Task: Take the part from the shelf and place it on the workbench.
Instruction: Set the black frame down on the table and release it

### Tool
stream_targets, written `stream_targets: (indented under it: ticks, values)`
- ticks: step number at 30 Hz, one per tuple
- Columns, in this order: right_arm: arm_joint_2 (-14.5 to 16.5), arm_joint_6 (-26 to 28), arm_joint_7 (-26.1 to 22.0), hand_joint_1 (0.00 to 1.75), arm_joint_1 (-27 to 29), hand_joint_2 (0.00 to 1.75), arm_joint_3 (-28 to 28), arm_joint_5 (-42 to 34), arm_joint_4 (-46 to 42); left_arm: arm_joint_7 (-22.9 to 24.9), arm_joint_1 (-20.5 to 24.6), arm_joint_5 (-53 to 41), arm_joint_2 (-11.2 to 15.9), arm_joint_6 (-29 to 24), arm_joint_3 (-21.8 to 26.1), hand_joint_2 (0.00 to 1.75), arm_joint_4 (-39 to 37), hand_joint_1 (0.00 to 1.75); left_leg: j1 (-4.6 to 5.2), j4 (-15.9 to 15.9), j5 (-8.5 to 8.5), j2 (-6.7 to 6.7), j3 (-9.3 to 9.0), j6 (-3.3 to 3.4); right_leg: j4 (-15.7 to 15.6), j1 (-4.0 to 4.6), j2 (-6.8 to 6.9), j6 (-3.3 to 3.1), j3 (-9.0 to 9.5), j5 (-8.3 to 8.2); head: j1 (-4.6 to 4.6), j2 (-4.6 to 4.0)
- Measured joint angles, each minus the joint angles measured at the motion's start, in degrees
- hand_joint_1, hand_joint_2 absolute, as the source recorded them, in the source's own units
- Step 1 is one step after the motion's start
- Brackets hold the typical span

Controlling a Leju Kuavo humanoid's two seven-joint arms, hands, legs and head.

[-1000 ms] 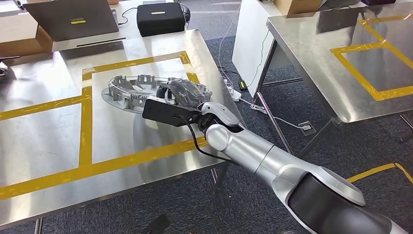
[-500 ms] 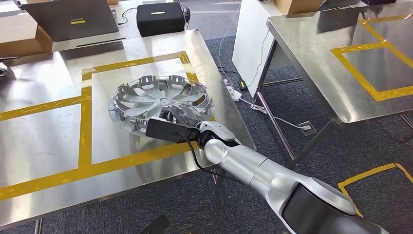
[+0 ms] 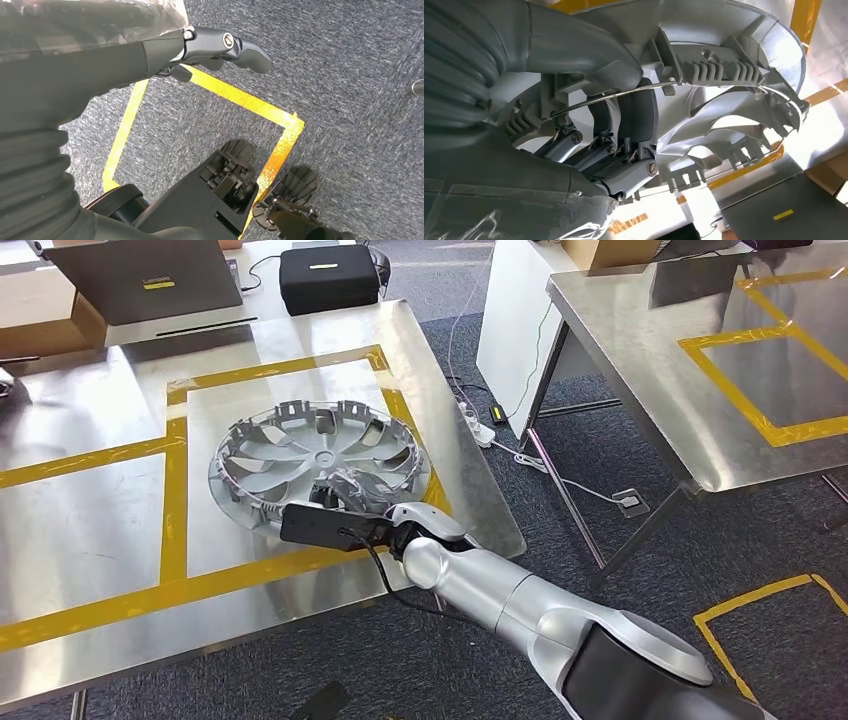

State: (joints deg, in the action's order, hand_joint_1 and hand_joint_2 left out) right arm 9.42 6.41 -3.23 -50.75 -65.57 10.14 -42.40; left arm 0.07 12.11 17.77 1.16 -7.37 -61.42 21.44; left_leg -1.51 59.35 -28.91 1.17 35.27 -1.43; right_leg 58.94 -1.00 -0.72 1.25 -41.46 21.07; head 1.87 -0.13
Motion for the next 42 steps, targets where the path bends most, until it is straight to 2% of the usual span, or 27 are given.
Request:
stream_targets:
  ticks: [11,21,25,37,41,42]
  values:
    - [2.2,-0.97,-0.85,1.75,0.63,1.75,-1.28,0.02,2.28,0.08,0.0,-0.11,-0.25,0.0,0.0,1.75,0.0,0.0,0.0,-0.01,-0.03,-0.01,-0.03,-0.04,0.01,0.01,-0.02,-0.04,0.0,0.03,0.01,0.0]
    - [2.7,-1.28,-0.85,1.75,0.87,1.75,-2.32,-0.04,3.61,0.11,-0.01,0.02,-0.31,0.09,0.0,1.75,-0.02,0.0,0.0,-0.01,-0.04,-0.01,-0.04,-0.06,0.02,0.01,-0.02,-0.04,0.0,0.05,0.0,0.0]
    - [2.8,-1.29,-0.83,0.0,0.88,0.0,-2.51,-0.31,3.97,0.32,-0.01,0.01,-0.33,0.08,0.0,1.75,-0.02,0.0,0.0,-0.02,-0.04,-0.01,-0.05,-0.06,0.03,0.01,-0.02,-0.04,0.01,0.05,0.0,0.0]
    - [2.9,-1.12,-0.73,0.0,0.89,0.0,-2.54,-0.79,4.52,0.49,-0.13,0.63,-0.33,0.07,0.0,1.75,-0.13,0.0,0.0,-0.03,-0.04,-0.01,-0.09,-0.07,0.03,0.01,-0.02,-0.05,0.02,0.06,0.0,0.0]
    - [2.89,-1.08,-0.36,0.0,0.89,0.0,-2.54,-0.94,4.55,0.16,-0.17,1.0,-0.33,0.07,0.0,0.0,-0.17,0.0,0.0,-0.03,-0.04,-0.01,-0.1,-0.07,0.04,0.01,-0.02,-0.07,0.03,0.08,0.01,0.0]
    - [2.88,-1.07,-0.27,0.0,0.9,0.0,-2.54,-0.98,4.55,0.11,-0.18,1.1,-0.33,0.07,0.01,0.0,-0.19,0.0,0.0,-0.03,-0.04,-0.01,-0.1,-0.07,0.04,0.01,-0.02,-0.07,0.03,0.08,0.01,0.0]
